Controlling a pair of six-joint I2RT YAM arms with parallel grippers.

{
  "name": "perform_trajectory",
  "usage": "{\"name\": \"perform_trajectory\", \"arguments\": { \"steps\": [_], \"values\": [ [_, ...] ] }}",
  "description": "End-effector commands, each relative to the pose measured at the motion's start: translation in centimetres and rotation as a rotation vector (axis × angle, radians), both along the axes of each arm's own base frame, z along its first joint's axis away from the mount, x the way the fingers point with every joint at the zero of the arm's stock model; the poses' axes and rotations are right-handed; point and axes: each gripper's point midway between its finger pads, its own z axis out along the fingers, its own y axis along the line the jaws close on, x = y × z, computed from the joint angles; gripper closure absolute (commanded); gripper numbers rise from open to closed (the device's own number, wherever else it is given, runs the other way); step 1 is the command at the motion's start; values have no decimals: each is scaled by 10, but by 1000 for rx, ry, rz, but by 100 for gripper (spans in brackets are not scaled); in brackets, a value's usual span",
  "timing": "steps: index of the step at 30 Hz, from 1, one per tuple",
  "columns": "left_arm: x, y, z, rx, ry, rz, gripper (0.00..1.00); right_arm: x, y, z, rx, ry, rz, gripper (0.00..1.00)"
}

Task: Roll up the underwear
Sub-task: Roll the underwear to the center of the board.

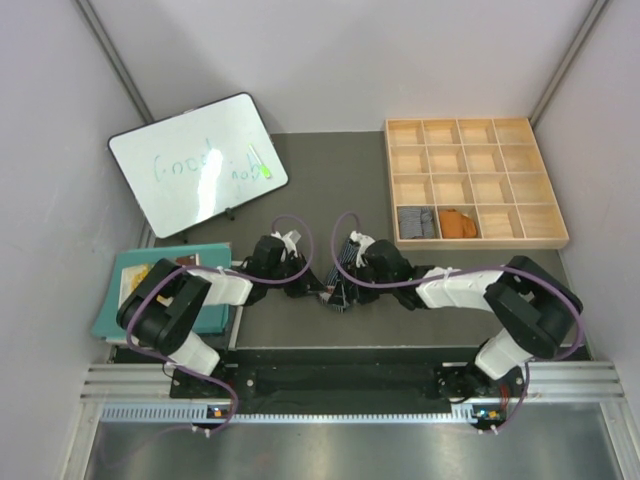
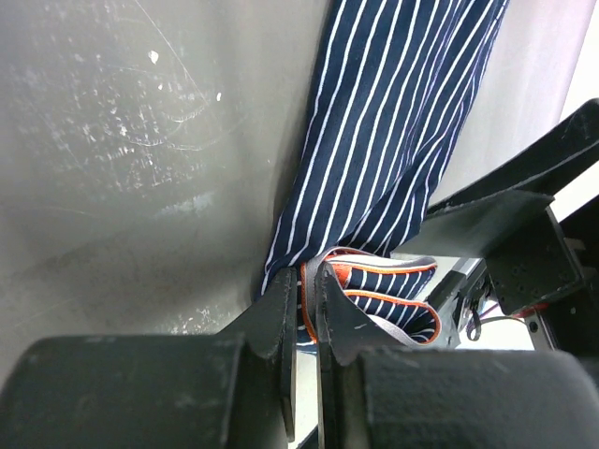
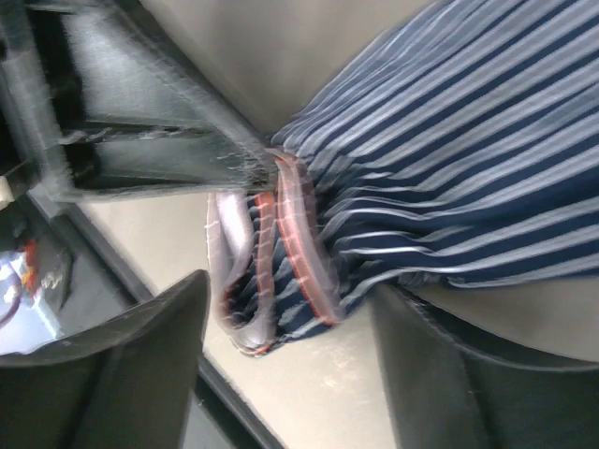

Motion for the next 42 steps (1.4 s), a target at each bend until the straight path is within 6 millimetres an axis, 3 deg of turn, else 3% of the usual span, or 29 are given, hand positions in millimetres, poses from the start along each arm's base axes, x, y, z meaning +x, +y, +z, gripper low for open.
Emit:
{"name": "perform_trajectory", "arguments": {
  "steps": [1, 2, 5, 6, 9, 10, 14, 25, 32, 39, 42],
  "values": [
    [-15, 11, -18, 70, 65, 3, 100, 9, -34, -40, -240, 41, -131, 39],
    [-14, 10, -15, 62, 59, -1, 100, 8, -39, -45, -268, 59, -150, 43],
    [-9, 6, 0, 37, 18, -1, 87, 4, -44, -53, -304, 103, -180, 62],
    [-8, 6, 2, 39, 15, -2, 82, 2, -46, -56, -317, 118, -183, 72],
    [-2, 4, 19, 26, -30, -6, 59, -3, -47, -61, -332, 152, -176, 91],
    [-1, 4, 26, 20, -51, -4, 47, -3, -47, -61, -335, 159, -175, 95],
    [1, 8, 33, 35, -123, -13, 34, -8, -50, -66, -374, 203, -154, 100],
    [-12, 2, 21, -7, -179, -141, 32, -17, -46, -69, -234, 387, -77, 100],
    [-11, 4, 11, 10, -204, -144, 34, -19, -46, -72, -235, 438, 6, 100],
    [-11, 10, -8, 42, -198, -122, 44, -22, -40, -71, -196, 475, 49, 100],
    [-14, 9, -14, 27, -192, -129, 58, -24, -38, -71, -185, 485, 74, 100]
  ]
}}
